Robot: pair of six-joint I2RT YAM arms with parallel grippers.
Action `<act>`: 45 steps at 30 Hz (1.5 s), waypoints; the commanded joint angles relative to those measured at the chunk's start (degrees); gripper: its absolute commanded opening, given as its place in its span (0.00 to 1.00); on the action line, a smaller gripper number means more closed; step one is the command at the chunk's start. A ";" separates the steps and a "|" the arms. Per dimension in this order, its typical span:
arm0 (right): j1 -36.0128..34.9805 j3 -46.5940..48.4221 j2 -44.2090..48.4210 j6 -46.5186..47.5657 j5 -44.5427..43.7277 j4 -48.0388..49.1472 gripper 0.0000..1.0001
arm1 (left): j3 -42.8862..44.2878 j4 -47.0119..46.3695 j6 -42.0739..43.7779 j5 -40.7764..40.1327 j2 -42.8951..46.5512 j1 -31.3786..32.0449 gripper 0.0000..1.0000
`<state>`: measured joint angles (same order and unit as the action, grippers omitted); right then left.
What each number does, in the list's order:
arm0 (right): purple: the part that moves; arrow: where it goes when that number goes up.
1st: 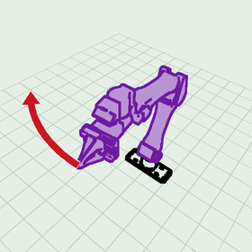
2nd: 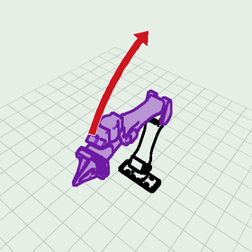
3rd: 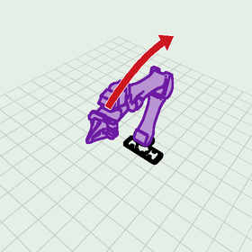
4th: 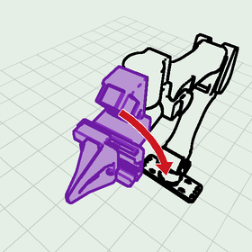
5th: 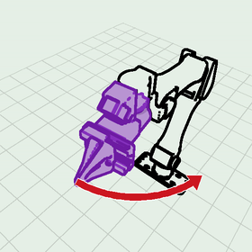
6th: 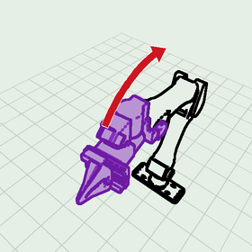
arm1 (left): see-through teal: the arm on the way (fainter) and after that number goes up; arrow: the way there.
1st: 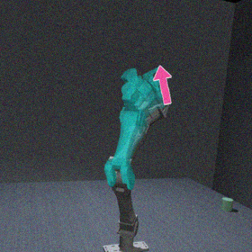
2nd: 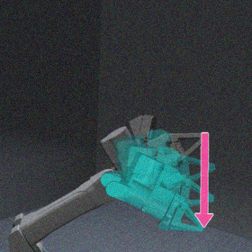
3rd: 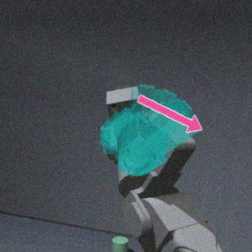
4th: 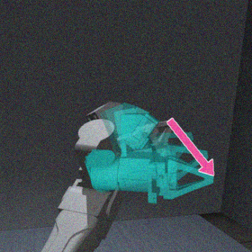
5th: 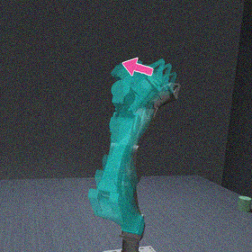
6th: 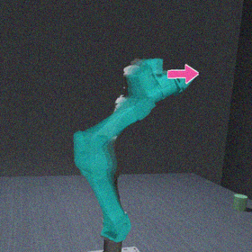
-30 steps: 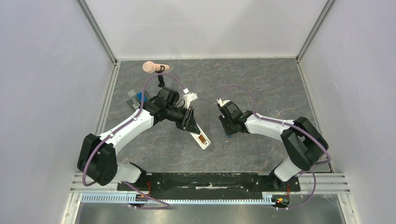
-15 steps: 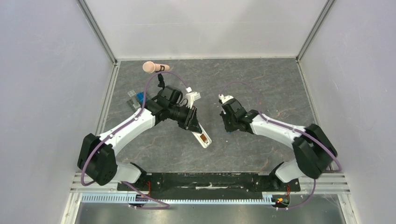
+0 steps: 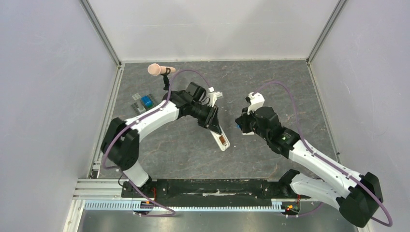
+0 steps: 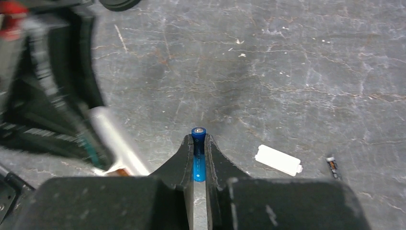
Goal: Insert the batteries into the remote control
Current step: Load the battery into the remote control.
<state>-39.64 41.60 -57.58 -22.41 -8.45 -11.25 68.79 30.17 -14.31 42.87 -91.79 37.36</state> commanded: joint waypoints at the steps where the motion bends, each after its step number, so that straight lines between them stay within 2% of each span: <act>1: -0.11 -6.24 4.71 0.84 6.16 9.56 0.02 | 6.14 1.78 -4.68 4.77 -7.15 0.08 0.02; 8: -0.98 -18.11 9.62 -1.31 11.27 23.28 0.01 | 10.20 3.75 -6.64 6.62 -16.59 -0.18 0.02; 16: -2.06 -26.57 11.28 -2.63 14.66 35.10 0.00 | 9.99 4.00 -6.32 6.25 -19.43 -1.70 0.02; 31: -4.70 -36.03 6.09 -3.26 15.36 52.15 0.00 | 7.96 2.78 -9.65 7.40 -22.80 -2.96 0.02; 45: -7.52 -38.00 -4.59 -5.62 10.42 67.83 0.00 | 6.75 2.79 -9.46 6.81 -23.77 -3.44 0.02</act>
<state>-46.39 4.47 -60.20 -27.90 5.37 47.79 76.42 33.67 -22.72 49.23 -114.67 34.11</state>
